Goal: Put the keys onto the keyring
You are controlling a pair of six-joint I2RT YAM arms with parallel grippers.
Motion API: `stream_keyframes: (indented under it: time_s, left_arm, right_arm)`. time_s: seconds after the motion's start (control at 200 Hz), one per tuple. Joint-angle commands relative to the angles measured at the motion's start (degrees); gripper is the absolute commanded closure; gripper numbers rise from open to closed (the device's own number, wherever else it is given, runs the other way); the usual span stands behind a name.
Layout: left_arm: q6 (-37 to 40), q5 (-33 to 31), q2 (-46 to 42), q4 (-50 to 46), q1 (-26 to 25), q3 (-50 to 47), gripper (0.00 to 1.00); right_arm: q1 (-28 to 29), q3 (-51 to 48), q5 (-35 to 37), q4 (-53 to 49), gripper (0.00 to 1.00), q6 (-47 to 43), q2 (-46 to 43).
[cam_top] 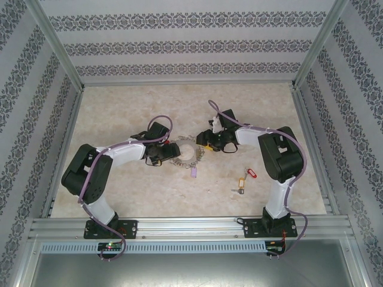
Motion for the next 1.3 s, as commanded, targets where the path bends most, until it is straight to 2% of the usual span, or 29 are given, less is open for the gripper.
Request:
stream_keyframes:
  time_s: [0.0, 0.28, 0.425, 0.58, 0.699, 0.874, 1.069, 1.294]
  left_arm:
    - [-1.75, 0.92, 0.93, 2.76, 0.61, 1.32, 0.26]
    - [-1.52, 0.84, 3.07, 3.99, 0.60, 1.91, 0.33]
    - [-1.59, 1.15, 4.12, 4.28, 0.48, 2.33, 0.36]
    - [-1.59, 1.95, 4.50, 5.52, 0.44, 1.98, 0.38]
    - [-1.21, 2.11, 4.92, 5.25, 0.39, 1.91, 0.43]
    - [-2.31, 2.43, 4.40, 7.47, 0.23, -0.03, 0.49]
    - [-2.39, 1.49, 3.73, 6.36, 0.24, 0.26, 0.69]
    - [-3.23, 0.21, 0.04, 6.05, 0.26, 0.38, 0.79]
  right_arm:
    - [1.34, 1.40, -2.01, 0.54, 0.47, -0.17, 1.39]
    - [2.78, 1.88, -3.97, 1.93, 0.48, 0.15, 3.04]
    - [2.91, 1.30, -1.03, 0.96, 0.48, -0.95, 3.24]
    - [3.71, 1.33, -6.31, 4.33, 0.50, 0.13, 4.92]
    - [4.65, 0.94, -4.07, 5.58, 0.53, 0.51, 4.14]
    - [4.74, 0.58, -6.03, 8.96, 0.56, 2.67, 4.49]
    - [4.31, 0.03, -3.37, 7.29, 0.55, 2.29, 3.78]
    - [3.86, -1.08, -3.98, 8.17, 0.55, 3.24, 3.24]
